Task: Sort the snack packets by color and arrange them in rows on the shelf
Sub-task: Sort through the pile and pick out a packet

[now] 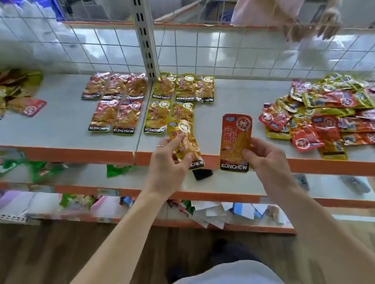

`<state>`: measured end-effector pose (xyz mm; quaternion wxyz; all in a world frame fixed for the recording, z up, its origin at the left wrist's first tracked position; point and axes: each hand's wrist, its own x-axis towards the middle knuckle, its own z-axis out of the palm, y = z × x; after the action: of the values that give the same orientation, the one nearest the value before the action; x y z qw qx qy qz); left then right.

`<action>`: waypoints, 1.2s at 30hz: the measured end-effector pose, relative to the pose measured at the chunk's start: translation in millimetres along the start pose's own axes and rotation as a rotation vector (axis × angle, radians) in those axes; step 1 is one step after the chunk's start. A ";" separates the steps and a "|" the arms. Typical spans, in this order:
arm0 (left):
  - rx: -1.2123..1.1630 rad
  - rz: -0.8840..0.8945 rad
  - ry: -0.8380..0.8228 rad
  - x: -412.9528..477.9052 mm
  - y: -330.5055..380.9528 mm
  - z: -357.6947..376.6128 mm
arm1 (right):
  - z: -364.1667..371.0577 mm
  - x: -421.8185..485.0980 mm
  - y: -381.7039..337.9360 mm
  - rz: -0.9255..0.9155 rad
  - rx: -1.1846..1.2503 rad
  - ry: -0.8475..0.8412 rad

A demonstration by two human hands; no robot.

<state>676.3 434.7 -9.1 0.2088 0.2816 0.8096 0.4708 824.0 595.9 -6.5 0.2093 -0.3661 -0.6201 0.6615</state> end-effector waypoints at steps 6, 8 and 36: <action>0.254 0.109 -0.098 43.1 10.6 22.7 | -15.3 41.1 -3.4 -0.046 -0.049 0.025; 0.339 0.152 -0.080 59.2 16.8 29.6 | -17.7 56.9 -3.2 -0.061 -0.091 0.028; 1.003 0.290 0.008 102.2 -14.6 66.9 | -8.0 108.2 25.7 -0.129 -0.028 -0.008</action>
<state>635.8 538.8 -60.8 -0.0220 0.4544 0.8891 0.0502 764.7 676.7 -55.6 0.2437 -0.3256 -0.6525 0.6394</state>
